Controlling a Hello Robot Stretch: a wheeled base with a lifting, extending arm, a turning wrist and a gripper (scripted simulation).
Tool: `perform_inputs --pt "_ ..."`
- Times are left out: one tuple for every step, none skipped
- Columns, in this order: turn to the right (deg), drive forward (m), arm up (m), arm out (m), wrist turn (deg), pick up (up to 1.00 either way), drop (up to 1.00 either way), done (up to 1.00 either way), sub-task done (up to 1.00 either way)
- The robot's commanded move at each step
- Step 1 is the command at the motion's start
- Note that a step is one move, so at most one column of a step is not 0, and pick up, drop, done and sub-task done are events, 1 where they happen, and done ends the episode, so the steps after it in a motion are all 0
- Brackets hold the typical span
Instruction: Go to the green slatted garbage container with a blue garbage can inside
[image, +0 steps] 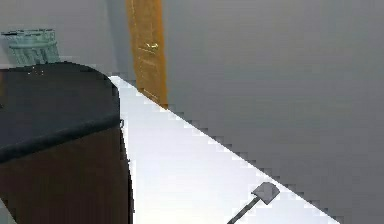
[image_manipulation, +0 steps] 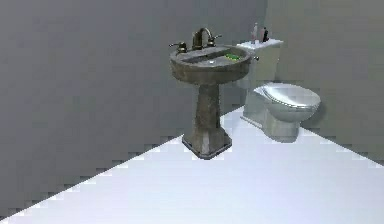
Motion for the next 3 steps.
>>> perform_inputs --pt "0.0 0.8 0.0 0.0 0.0 0.0 0.0 0.0 0.0" --pt "-6.0 0.0 0.0 0.0 0.0 0.0 0.0 0.0 0.0" --pt "0.0 0.6 0.0 0.0 0.0 0.0 0.0 0.0 0.0"
